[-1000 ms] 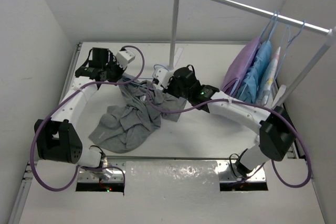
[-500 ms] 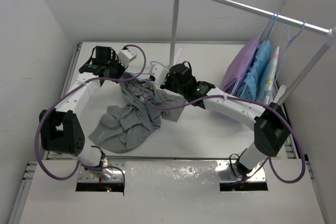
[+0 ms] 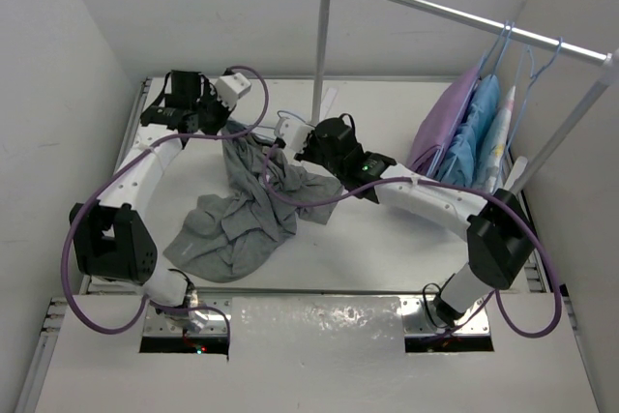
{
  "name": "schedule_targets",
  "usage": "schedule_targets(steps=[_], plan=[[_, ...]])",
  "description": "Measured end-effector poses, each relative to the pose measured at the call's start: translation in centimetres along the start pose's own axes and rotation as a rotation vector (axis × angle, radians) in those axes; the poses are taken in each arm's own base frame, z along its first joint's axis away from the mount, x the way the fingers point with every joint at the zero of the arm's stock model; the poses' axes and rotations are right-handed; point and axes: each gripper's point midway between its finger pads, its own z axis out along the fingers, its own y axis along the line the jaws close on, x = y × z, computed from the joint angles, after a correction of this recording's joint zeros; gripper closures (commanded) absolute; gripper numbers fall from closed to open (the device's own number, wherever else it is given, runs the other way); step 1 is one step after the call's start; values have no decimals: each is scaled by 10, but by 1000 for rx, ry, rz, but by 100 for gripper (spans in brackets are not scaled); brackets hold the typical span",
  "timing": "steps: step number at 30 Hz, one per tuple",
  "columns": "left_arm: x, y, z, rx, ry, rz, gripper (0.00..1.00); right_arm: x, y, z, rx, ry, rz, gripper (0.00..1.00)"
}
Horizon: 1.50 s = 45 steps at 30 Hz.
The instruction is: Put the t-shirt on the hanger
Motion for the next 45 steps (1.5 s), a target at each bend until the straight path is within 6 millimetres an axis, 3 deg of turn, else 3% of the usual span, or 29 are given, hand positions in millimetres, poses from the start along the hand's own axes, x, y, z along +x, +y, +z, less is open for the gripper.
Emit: schedule_targets(steps=[13,22,29,35,40,45], plan=[[6,9,1,-51,37,2,100,15,12,2,-15,15,-20,100],[9,-10,7,-9,61,100,100,13,5,0,13,20,-66,100],[7,-14,8,-5,61,122,100,-6,-13,-14,88,-46,-106,100],[1,-20,7,28,29,135,100,0,-4,-9,79,-53,-132,100],[-3,-35,-2,106,-2,173,100,2,6,-1,53,-72,-166,100],[-14,-48,-28,161,-62,249,100,4,20,2,8,-110,-207,100]])
